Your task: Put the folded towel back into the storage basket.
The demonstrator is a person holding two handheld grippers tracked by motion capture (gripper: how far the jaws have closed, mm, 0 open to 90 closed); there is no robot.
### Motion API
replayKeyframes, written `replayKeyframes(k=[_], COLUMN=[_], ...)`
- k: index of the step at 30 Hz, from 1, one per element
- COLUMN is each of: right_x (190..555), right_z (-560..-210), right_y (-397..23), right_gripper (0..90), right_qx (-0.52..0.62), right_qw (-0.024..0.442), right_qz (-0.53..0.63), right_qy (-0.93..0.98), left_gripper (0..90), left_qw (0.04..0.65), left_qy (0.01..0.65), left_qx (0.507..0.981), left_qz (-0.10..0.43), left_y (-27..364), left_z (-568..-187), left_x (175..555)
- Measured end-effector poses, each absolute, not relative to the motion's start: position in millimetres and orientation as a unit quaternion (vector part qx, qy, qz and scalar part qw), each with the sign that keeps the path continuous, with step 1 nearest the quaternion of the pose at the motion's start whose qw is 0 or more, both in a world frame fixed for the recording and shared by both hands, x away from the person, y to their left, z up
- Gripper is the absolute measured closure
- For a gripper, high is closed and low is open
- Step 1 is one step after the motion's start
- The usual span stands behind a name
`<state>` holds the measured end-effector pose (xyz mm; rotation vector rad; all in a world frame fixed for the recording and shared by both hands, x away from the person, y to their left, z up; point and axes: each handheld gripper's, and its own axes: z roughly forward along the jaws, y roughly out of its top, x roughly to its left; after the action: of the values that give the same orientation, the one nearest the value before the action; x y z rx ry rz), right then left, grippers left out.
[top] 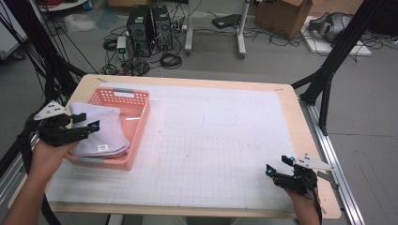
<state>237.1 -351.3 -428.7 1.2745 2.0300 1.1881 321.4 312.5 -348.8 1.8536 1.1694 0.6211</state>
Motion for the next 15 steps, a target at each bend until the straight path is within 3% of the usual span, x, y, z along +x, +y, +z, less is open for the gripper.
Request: replayKeyframes(k=[10, 15], right_x=[237.4, 237.9], right_z=[-429.5, -430.0], right_y=[-351.6, -351.2], right_gripper=[24.9, 24.9], right_qx=[0.463, 0.463], right_qw=[0.23, 0.226], right_qz=[0.432, 0.432], right_qy=[0.739, 0.74], left_gripper=[43.8, 44.1], left_qw=[0.255, 0.226], left_qy=[0.521, 0.526], left_qx=[0.779, 0.786], left_qz=[0.24, 0.233], left_y=[285.4, 280.1], left_z=[-376.6, -379.1], left_x=[358.0, 369.7])
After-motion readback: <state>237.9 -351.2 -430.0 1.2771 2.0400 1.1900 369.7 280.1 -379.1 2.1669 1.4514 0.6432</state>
